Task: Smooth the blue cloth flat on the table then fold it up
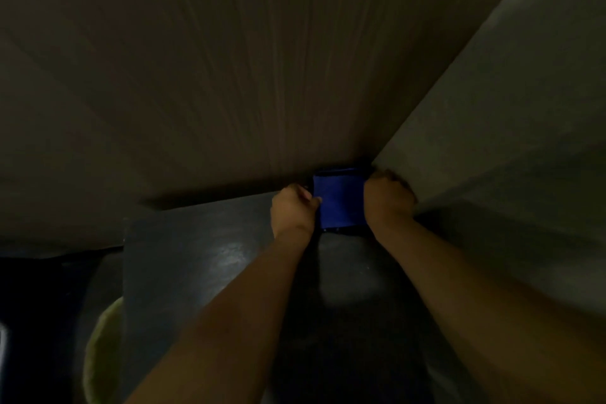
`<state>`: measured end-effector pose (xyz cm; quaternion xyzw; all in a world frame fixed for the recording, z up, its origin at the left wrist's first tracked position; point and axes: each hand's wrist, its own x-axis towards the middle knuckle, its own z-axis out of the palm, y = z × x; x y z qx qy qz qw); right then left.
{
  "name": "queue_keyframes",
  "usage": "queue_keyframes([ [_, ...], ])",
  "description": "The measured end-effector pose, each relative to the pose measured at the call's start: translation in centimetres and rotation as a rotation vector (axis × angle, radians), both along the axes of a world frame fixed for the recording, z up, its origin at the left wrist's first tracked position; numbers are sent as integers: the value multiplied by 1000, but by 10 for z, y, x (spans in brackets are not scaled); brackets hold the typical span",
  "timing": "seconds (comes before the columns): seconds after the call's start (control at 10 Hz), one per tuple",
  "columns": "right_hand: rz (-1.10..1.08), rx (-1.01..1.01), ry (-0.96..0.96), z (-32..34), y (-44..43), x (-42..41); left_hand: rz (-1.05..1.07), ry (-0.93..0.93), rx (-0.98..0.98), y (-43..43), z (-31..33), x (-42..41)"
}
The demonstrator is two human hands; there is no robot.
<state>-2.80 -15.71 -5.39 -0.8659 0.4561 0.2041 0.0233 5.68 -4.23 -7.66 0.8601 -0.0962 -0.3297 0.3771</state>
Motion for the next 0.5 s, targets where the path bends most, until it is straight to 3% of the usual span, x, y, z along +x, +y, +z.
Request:
queue_keyframes([
  [0.2, 2, -148, -80, 14, 9, 0, 113, 197, -77, 12, 4, -9],
  [0.4, 90, 145, -208, 32, 23, -15, 188, 418, -182, 24, 47, -14],
  [0.5, 43, 361, -439, 43, 31, -20, 214, 404, -202, 29, 77, -11],
])
